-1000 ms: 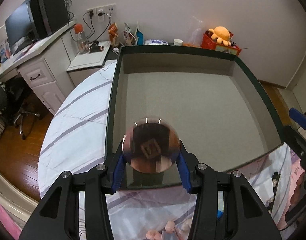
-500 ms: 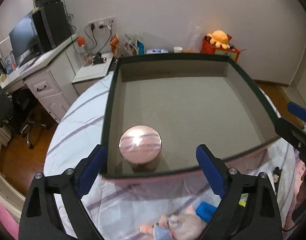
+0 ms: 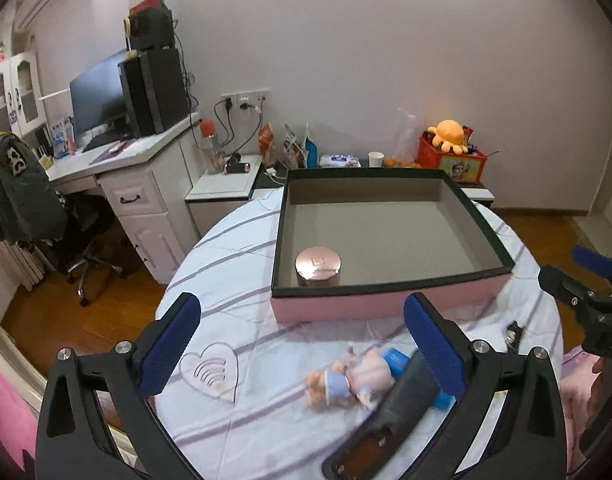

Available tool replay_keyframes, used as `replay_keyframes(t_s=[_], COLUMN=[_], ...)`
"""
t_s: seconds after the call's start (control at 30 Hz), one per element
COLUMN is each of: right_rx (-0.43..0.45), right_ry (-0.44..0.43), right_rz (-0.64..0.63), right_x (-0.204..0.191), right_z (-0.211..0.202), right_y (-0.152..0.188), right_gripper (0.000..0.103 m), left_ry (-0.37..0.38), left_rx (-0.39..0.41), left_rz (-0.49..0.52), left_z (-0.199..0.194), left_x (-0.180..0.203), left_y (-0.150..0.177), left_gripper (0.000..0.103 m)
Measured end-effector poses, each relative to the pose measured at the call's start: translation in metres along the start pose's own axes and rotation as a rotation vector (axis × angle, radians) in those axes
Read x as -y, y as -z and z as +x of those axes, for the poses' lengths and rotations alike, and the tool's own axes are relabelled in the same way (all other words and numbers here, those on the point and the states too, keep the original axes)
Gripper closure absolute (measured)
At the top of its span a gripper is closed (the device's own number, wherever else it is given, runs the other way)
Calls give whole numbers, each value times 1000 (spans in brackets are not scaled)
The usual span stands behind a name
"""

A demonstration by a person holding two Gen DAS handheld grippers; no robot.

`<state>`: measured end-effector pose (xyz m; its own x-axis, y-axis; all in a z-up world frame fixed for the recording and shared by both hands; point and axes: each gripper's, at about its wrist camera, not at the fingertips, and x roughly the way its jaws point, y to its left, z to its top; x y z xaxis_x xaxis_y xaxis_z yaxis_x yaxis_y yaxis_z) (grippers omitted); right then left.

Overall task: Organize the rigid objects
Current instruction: 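Open the left gripper and withdraw it from the box, then reach the right gripper to the black hair clip and grasp it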

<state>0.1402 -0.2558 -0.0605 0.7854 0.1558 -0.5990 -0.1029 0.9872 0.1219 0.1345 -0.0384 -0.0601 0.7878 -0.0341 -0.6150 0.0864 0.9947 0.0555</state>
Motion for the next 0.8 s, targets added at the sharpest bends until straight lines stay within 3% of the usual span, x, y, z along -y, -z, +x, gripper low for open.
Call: replay_keyframes(t_s=[0.5,0.8], right_rx=[13,-10], right_ry=[69,105], right_rz=[34,28], right_x=[-4,-1], right_z=[-68,-73], right_y=[45,61], right_gripper=[0,0], left_ry=[46,54], left_rx=[56,53], left_rz=[55,57], left_z=[-64,-75], left_x=[30,28], left_y=[41,56], left_gripper=[0,0])
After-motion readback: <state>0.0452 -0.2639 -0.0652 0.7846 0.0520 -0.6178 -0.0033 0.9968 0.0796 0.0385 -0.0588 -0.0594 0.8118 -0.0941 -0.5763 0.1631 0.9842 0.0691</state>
